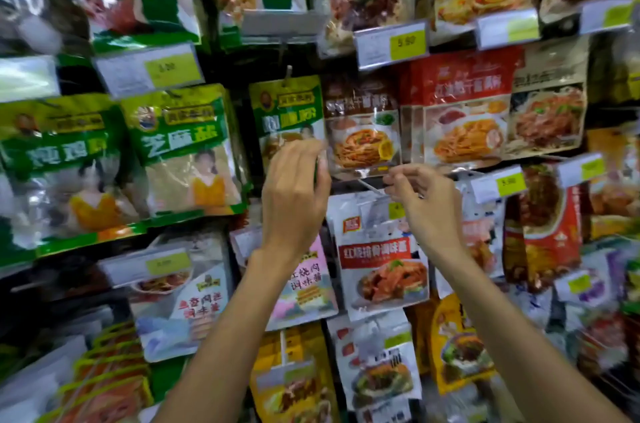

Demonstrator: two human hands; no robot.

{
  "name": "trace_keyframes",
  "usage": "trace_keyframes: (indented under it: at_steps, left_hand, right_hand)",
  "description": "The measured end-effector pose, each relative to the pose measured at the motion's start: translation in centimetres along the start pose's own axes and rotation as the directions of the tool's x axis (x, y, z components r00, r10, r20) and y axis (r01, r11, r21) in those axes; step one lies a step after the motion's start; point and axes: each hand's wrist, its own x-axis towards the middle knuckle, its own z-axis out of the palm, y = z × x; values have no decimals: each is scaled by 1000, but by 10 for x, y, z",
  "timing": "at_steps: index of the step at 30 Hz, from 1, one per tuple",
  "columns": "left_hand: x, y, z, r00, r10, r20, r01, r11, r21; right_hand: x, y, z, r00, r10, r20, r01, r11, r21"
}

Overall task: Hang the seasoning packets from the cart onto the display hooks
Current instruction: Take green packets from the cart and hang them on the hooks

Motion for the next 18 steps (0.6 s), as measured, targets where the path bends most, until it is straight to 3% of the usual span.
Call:
trace_keyframes:
  at_steps: [2,5,9,14,18]
  left_hand:
    - [-27,38,20,987,-114,116,135,972,-192]
    - [-72,95,51,910,-253,328,374,844,-386]
    - [-140,166,88,769,-246,591,572,677,-463]
    - [-229,235,133,538,-91,838,697,607,-382]
    - [-297,275,166,315,42,948,745,608,-275]
  right_hand:
    - [-28,20,-25,998,66,6,-66,998,-23]
    - [-75,57,-69,983,175,-49,-180,975,-128]
    - [-147,107,-134,921,358,-155,-386,889,-245]
    - [-240,167,-196,705,611,-360,-707,647,-287]
    - [-314,216,-228,490,694,-528,-869,435,-235]
